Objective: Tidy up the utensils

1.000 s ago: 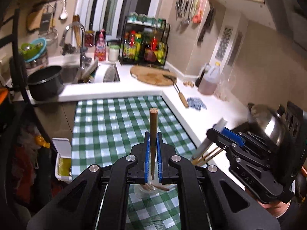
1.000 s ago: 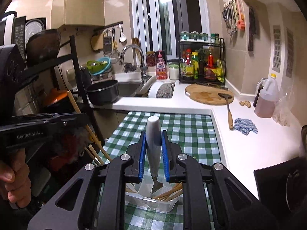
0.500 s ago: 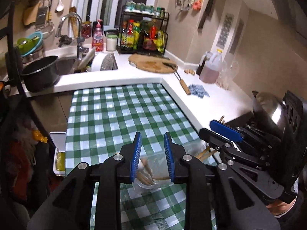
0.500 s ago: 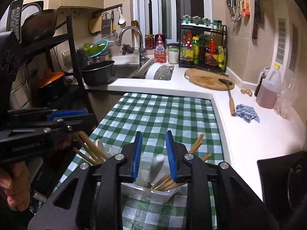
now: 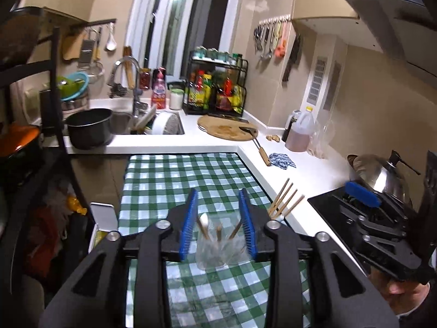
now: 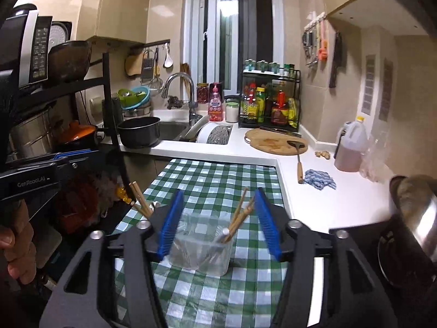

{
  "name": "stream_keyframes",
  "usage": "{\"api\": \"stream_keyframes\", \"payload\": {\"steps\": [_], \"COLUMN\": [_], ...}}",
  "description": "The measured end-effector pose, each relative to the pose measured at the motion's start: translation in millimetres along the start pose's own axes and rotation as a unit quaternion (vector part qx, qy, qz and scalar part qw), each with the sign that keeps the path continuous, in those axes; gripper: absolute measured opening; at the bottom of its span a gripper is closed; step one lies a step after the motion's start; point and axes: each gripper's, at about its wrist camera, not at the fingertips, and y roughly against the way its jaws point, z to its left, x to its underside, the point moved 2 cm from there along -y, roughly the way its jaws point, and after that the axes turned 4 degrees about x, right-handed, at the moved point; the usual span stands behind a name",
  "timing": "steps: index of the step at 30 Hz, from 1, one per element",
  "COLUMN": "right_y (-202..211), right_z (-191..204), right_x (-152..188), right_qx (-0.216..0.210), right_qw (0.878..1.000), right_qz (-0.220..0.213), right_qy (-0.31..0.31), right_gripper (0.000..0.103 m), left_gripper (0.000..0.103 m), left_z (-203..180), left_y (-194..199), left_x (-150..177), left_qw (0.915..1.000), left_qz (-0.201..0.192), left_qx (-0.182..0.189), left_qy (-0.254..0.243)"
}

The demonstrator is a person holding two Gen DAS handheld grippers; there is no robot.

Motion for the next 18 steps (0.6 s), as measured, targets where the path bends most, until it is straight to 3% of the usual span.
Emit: {"api": "stream_keyframes", "payload": {"steps": [8,10,15,18], "right_y": [36,34,13,2], "right_z": [-15,-17,-24,-25], "right_x": [68,86,122,137], "right_qx": [0.042,0.055,0.067,0.070], "right_qw": [0.998,0.998,0.997,0.997], "right_qz": [-0.009,-0.008,0.012,0.016], "right_qy": [-0.034,-0.029,-0.037,-0.037], "right_gripper": [0.088,0.096,0.098,0.098], "left_gripper": [0.065,0.080,0.092,0.095], "left_z": [-2,-4,-4,-6], "left_y": [23,18,-2,-13], "left_x": [88,113,147,155], "left_qw": [0.9983,0.9976,0.9952,0.9956], "left_qz": [-0.028,-0.034,-0.023,-0.012], "left_qx": [-0.050,-0.060,-0.093,-0.091], "left_qy": [0.005,0.003,0.023,0.016]}}
